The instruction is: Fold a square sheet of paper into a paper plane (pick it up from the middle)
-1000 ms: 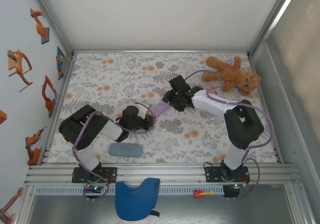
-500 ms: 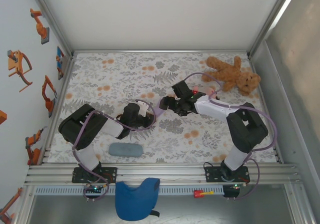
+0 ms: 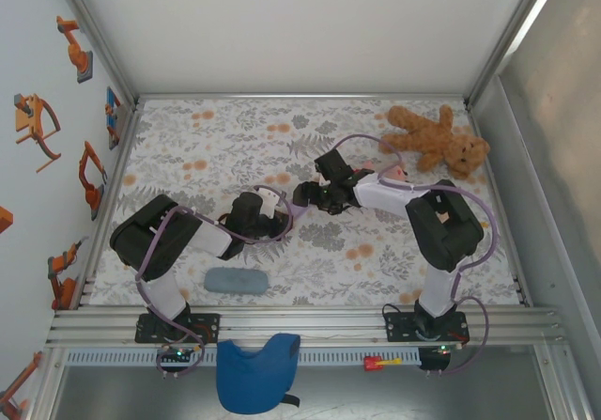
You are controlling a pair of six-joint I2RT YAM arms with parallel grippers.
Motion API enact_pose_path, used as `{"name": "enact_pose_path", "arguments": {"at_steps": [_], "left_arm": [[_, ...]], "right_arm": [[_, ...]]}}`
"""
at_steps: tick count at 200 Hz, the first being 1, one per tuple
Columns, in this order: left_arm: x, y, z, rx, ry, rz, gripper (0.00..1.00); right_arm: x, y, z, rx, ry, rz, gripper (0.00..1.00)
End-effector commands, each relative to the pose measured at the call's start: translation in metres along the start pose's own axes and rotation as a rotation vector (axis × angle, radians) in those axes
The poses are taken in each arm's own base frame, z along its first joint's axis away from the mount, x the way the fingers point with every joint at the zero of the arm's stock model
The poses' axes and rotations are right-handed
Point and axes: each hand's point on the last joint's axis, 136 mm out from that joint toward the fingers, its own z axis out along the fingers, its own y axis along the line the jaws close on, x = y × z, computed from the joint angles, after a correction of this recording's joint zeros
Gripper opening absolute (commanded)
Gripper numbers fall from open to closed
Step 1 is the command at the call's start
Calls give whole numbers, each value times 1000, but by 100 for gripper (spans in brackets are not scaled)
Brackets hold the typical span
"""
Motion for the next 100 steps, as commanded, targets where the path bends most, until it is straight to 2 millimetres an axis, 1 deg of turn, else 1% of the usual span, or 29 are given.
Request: {"name": "enact_pose_path", "arguments": {"at_steps": [1, 47, 71, 100], "left_arm": [[34, -7, 2, 48, 143, -64, 18], [29, -12, 1, 67, 145, -74, 18], [23, -14, -3, 72, 134, -87, 20], [15, -16, -8, 75, 121, -110, 26]], "right_arm": [[-6, -1, 5, 14, -4, -11, 80], [-4, -14, 15, 73, 10, 0, 79], [1, -22, 19, 101, 25, 4, 76], [6, -29, 22, 116, 37, 8, 75]]}}
